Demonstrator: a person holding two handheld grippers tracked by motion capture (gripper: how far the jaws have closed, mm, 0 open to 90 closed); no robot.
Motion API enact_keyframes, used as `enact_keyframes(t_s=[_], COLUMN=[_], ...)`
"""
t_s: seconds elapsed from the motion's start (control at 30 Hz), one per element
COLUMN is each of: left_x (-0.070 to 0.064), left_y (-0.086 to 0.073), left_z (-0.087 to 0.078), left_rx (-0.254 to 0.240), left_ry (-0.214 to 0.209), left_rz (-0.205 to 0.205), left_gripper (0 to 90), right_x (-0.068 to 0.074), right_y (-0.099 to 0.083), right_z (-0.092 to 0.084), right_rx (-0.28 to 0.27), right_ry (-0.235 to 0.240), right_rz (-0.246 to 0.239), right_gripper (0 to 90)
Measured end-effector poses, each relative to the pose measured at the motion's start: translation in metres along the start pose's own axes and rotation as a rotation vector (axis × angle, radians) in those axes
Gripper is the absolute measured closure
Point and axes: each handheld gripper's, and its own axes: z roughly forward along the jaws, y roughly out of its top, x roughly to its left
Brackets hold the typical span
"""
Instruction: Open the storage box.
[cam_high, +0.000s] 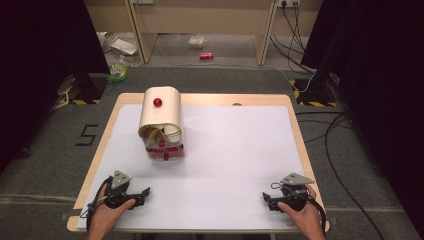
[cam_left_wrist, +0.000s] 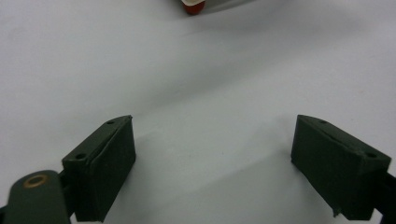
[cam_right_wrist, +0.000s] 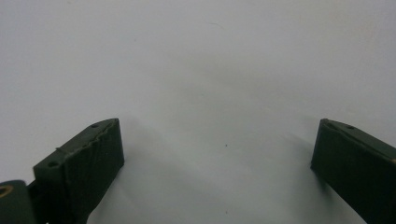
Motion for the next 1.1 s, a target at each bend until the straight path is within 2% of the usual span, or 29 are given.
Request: enact_keyframes(t_s=[0.77,0.9,1.1], left_x=[-0.0006,-0.0004,-0.0052], left_y=[0.0003,0.0009,0.0082], left_z=[-0.0007,-0.0017,-0.0093], left_rx=[-0.002,-0.014,-0.065], left_ry=[0.003,-0.019,-0.016], left_rz=[0.006,0.015,0.032], left_gripper=[13.7,15.2,15.2], right_x=[0.0,0.0,0.0], right_y=[0.0001,0.0001,0.0001], right_z=[0.0002,0.0003,0.0003], right_rx=[0.0,0.001,0.0], right_ry=[0.0,0.001,0.001], right_rz=[-0.001,-0.001,-0.001], right_gripper=[2.4,2.3,2.3])
